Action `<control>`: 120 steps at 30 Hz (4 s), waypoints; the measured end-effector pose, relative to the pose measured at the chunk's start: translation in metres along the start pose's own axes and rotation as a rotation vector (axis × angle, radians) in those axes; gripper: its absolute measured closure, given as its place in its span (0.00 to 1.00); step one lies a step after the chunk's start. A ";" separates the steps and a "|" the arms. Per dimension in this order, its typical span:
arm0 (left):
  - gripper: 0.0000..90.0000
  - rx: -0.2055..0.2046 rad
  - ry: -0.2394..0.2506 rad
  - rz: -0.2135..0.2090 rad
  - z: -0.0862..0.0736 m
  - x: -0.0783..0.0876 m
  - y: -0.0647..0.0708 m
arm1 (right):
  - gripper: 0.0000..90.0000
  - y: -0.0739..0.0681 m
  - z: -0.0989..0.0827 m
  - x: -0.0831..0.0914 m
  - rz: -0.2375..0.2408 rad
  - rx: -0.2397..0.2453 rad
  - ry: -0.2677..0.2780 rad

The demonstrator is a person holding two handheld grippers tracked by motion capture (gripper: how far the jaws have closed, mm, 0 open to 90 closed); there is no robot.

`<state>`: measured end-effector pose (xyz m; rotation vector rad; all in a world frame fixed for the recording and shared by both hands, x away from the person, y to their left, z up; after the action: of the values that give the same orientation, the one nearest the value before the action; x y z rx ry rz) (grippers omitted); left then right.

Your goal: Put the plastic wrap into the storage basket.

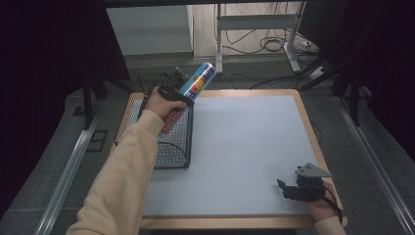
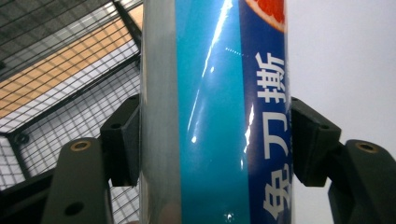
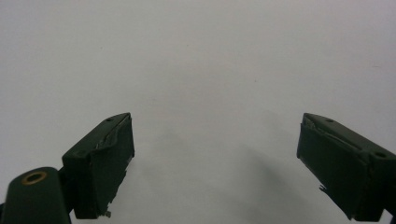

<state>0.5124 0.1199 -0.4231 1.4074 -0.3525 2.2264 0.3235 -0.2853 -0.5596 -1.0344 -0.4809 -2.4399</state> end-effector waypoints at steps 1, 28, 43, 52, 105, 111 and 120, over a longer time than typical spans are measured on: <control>0.35 0.003 0.000 0.001 -0.002 0.000 -0.002 | 0.13 0.000 0.000 0.000 -0.001 -0.001 -0.001; 0.35 0.023 -0.075 0.086 -0.017 -0.028 -0.031 | 0.13 0.001 -0.002 -0.001 -0.002 -0.001 -0.014; 0.35 0.032 -0.103 0.095 -0.016 -0.039 -0.035 | 0.13 0.000 -0.001 -0.001 -0.001 -0.001 -0.011; 0.35 0.018 -0.175 0.134 -0.022 -0.053 -0.038 | 0.12 -0.001 -0.001 -0.001 0.000 0.001 -0.011; 0.20 0.007 0.031 0.072 -0.027 -0.009 -0.011 | 0.13 -0.003 0.000 0.001 0.004 0.003 -0.008; 0.20 -0.035 0.105 -0.004 -0.035 0.011 0.012 | 0.12 -0.003 0.000 0.001 0.002 0.004 -0.009; 0.20 -0.126 0.191 -0.083 -0.049 0.030 0.061 | 0.12 -0.004 0.001 0.002 -0.003 0.003 -0.009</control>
<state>0.4325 0.0980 -0.4156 1.1143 -0.3555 2.2071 0.3206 -0.2823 -0.5583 -1.0451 -0.4891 -2.4376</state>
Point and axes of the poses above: each handheld gripper's, and its own axes: x roughly backward along the jaws, z roughly out of its top, y roughly to its right, the point moved 6 cm from there along -x, roughly forward along the jaws, and after that the axes turned 8 degrees about -y, right-handed, at the moved point
